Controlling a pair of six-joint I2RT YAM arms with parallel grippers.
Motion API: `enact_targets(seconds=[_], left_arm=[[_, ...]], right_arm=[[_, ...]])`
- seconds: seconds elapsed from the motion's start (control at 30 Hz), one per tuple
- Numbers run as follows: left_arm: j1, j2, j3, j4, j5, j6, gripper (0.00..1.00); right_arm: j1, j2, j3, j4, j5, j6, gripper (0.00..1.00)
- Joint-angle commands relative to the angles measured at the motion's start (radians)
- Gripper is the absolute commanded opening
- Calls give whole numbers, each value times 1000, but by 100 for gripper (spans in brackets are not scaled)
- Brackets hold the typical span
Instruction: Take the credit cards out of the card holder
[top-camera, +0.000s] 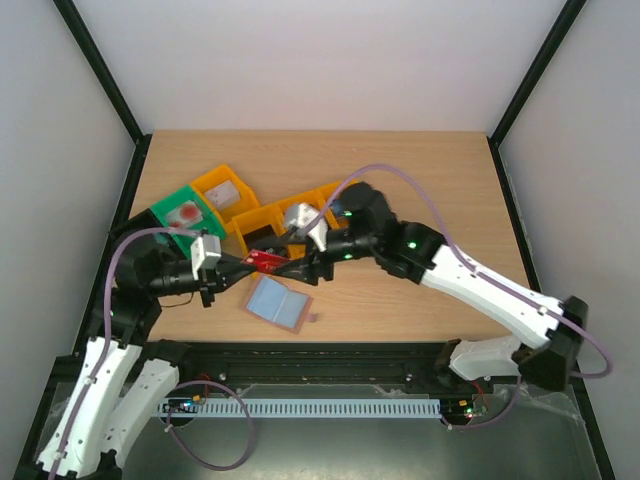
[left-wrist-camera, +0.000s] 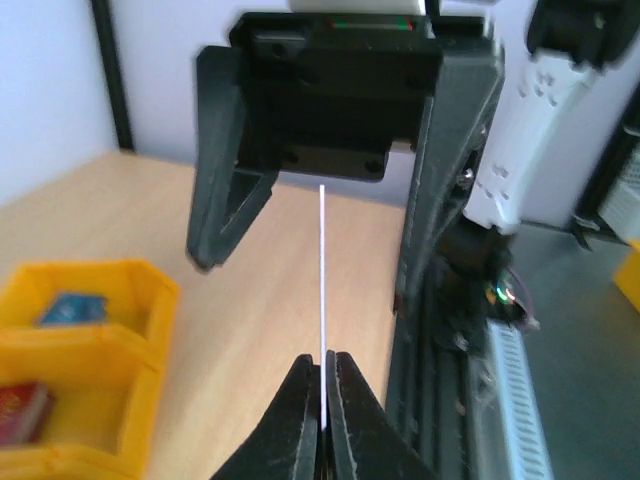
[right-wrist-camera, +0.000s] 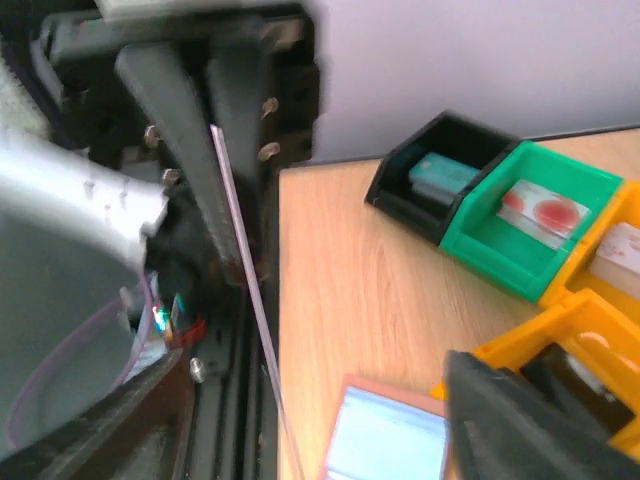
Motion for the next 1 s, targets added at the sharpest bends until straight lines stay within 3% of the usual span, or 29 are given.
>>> enact_targets(seconds=[0.0, 0.07, 0.13, 0.23, 0.33, 0.43, 0.53, 0.6, 0.8, 0.83, 0.93, 0.97], left_arm=[[26, -108, -150, 758, -51, -736, 2], [30, -140, -222, 990, -105, -913, 2], [33, -132, -245, 1043, -123, -951, 2], [34, -135, -261, 1070, -129, -961, 2], [33, -136, -256, 1094, -132, -973, 2], [33, -140, -260, 1102, -124, -975, 2], [33, -144, -270, 1098, -131, -973, 2], [33, -145, -272, 1090, -146, -967, 2], [36, -154, -278, 1034, -170, -917, 3], [36, -156, -281, 1017, -163, -911, 11], [38, -162, -254, 841, -91, -712, 81], [40, -161, -216, 711, -71, -591, 95]], right_arm=[[-110, -175, -155, 420, -45, 228, 76], [-120, -187, -212, 578, -92, 329, 84], [-120, -171, -235, 684, -139, 411, 88], [-121, -144, -259, 798, -160, 502, 82], [-120, -108, -244, 808, -190, 527, 76], [-118, -87, -232, 814, -216, 543, 60], [-113, -71, -224, 808, -257, 540, 19], [-113, -75, -222, 789, -276, 518, 3], [-113, -112, -176, 567, -257, 337, 2], [-113, -113, -159, 509, -244, 301, 2], [-113, -100, -83, 262, -175, 147, 2], [-113, -89, -54, 164, -144, 90, 2]])
